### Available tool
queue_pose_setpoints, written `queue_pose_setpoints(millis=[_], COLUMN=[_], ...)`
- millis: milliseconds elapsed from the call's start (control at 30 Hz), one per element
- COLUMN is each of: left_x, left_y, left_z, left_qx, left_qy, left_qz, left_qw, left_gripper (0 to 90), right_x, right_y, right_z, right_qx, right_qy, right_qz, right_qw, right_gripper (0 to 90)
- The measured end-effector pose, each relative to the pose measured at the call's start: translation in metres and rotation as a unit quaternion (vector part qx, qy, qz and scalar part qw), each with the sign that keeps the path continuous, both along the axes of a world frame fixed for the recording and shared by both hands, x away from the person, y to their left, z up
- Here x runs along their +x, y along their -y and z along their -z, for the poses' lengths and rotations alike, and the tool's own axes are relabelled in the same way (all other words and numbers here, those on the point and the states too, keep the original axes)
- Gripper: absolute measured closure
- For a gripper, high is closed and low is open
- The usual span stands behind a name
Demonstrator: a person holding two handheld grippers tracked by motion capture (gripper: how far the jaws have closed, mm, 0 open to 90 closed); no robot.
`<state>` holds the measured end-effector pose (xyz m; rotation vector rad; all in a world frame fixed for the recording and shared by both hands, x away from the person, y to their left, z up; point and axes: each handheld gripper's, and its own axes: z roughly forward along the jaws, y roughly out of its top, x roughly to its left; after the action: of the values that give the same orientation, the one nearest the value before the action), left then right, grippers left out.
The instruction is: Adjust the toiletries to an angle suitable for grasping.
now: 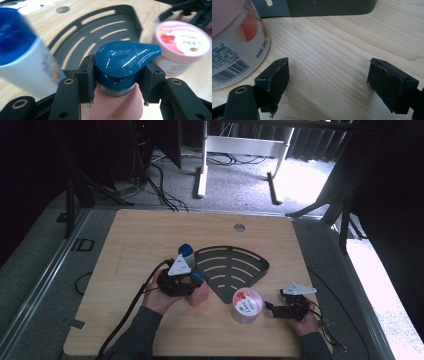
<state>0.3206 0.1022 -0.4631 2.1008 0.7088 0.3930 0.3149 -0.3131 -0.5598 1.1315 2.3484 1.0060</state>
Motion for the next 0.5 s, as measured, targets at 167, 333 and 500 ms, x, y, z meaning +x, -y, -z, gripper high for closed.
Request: queue_pose_setpoints(millis=[167, 333, 500], left_x=[0.006, -0.001, -0.019], left_y=[-0.005, -0.006, -0.016], left_z=[0.000, -0.003, -0.008], left_qx=[-0.006, 0.012, 0.010], left_qy=[-0.010, -0.028, -0.023], left_qz=[-0.013, -0.020, -0.025], left_qw=[0.9998, 0.9993, 0.9994], left_gripper=[52.1, 44.4, 47.6], right_x=[0.000, 0.000, 0.000], right_y=[0.000, 0.000, 0.000], right_z=[0.000, 0.000, 0.000], right_qx=[0.000, 0.000, 0.000], right_qy=[0.001, 0.000, 0.000], right_qz=[0.000, 0.000, 0.000], right_qw=[1.0000, 1.0000, 1.0000], right_gripper=[17.4, 17.4, 17.4])
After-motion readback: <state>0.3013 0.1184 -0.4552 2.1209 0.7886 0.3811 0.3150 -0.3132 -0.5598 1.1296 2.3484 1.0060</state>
